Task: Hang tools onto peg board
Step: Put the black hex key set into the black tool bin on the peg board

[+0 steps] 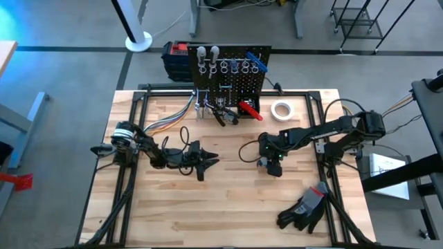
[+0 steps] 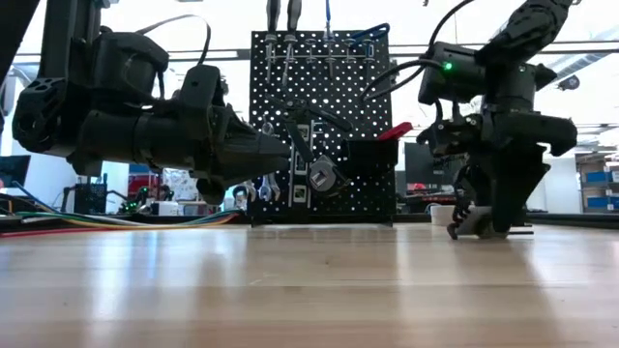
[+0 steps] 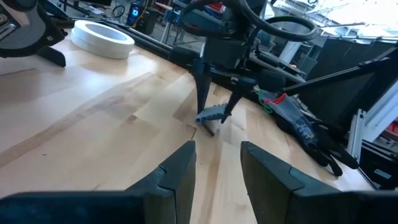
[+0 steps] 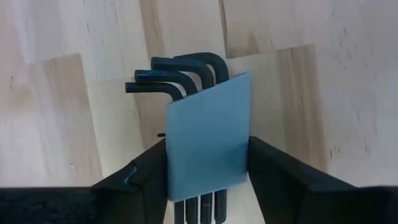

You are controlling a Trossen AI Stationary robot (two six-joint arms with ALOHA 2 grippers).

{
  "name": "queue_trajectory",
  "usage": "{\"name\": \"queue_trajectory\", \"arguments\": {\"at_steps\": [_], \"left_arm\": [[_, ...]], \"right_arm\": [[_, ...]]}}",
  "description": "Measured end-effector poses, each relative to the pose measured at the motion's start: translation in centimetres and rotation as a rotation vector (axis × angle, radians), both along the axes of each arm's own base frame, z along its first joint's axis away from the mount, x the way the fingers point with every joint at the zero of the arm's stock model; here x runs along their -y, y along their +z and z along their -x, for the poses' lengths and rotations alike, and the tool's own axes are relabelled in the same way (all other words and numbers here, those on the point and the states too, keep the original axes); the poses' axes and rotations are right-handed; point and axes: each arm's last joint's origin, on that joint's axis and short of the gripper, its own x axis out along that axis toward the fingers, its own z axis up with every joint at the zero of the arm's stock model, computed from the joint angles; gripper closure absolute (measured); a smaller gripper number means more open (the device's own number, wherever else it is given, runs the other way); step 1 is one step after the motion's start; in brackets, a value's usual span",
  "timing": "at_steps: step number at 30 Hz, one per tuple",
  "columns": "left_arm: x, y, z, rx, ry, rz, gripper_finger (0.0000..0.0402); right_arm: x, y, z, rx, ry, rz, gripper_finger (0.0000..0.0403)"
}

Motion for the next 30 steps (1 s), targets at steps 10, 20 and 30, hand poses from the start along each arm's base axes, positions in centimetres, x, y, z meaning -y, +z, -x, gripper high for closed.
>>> {"name": "queue_trajectory", "arguments": {"at_steps": [10,20,30], "left_arm": [[0.1,0.0,0.0,-0.001,-0.002,0.001,0.0285],[0.1,0.0,0.0,0.003,-0.003,0.001,0.0285],[0.2,0.1,0.0,0.004,-0.007,-0.009,0.0285]], "right_arm": [[0.2,3.5,0.1,0.123,0.026,0.109,0.0365],[3.0,12.7,1.2,0.473,-0.235,0.175,0.0365],[8.3,17.4,1.7,0.644,-0.583,0.182,0.0365]]}}
